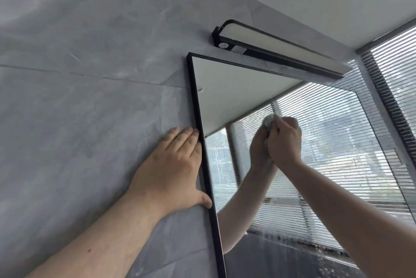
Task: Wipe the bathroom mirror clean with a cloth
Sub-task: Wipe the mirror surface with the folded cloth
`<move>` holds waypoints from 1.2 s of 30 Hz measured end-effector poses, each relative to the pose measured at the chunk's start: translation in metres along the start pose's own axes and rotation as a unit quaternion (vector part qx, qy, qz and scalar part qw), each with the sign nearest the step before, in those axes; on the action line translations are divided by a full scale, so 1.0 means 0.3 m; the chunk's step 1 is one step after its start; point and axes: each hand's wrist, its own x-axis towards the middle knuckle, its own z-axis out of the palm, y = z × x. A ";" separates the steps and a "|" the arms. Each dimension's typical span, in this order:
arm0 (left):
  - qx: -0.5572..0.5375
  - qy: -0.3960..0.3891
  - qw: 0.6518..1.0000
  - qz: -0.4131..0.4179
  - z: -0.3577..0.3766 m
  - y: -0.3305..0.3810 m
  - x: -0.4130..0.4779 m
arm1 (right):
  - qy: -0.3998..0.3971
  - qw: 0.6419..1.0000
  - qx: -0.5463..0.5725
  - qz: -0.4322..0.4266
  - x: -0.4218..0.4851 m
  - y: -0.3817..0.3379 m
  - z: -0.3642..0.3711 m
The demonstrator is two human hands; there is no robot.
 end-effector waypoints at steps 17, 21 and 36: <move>0.028 0.009 1.000 0.000 -0.025 0.007 -0.016 | -0.197 0.834 -0.025 -0.516 -0.737 0.104 -0.260; 0.026 0.006 1.000 -0.003 -0.025 0.008 -0.012 | -0.149 0.898 0.026 -0.414 -0.568 -0.048 -0.169; 0.015 0.015 1.000 -0.008 -0.021 0.010 -0.011 | -0.049 0.997 -0.039 -0.040 -0.454 0.191 -0.177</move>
